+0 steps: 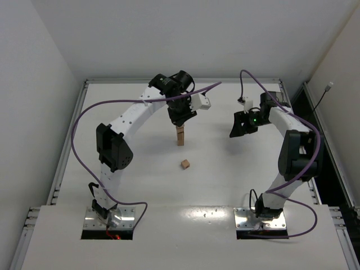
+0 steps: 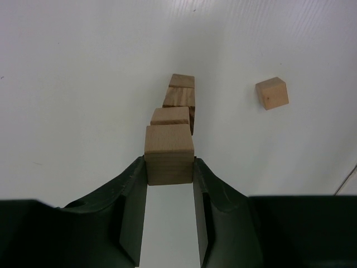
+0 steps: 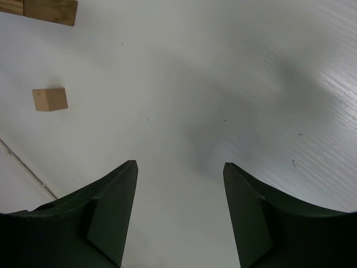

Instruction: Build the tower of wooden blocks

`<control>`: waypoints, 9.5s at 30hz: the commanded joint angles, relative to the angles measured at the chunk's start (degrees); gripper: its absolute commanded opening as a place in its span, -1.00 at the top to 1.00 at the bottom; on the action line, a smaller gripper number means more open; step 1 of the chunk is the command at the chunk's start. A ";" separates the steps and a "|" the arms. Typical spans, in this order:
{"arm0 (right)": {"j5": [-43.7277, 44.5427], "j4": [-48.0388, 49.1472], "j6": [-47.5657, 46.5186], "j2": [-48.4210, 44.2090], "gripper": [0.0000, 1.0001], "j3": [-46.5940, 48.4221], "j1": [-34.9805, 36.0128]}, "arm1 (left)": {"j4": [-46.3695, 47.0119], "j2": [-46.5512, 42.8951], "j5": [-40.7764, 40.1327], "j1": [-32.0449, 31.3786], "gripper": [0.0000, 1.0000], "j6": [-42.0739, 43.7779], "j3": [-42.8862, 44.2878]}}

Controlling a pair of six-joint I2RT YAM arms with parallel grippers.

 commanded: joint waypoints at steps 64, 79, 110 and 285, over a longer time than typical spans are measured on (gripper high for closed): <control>-1.59 0.28 -0.46 0.63 -0.14 2.24 0.29 | -0.03 -0.41 -1.25 -0.01 -0.05 -2.67 1.56; -0.54 1.33 0.06 0.11 -0.14 1.19 0.29 | 9.62 -20.94 0.30 10.51 -0.31 -13.83 -12.11; 1.84 0.81 -0.46 -3.15 -0.14 0.66 -0.24 | 28.34 -33.55 10.64 -13.54 -0.02 3.39 -57.33; 0.79 2.04 -0.99 -0.78 -0.14 0.22 -2.43 | 34.48 -16.12 16.24 37.86 -1.00 -18.66 -21.78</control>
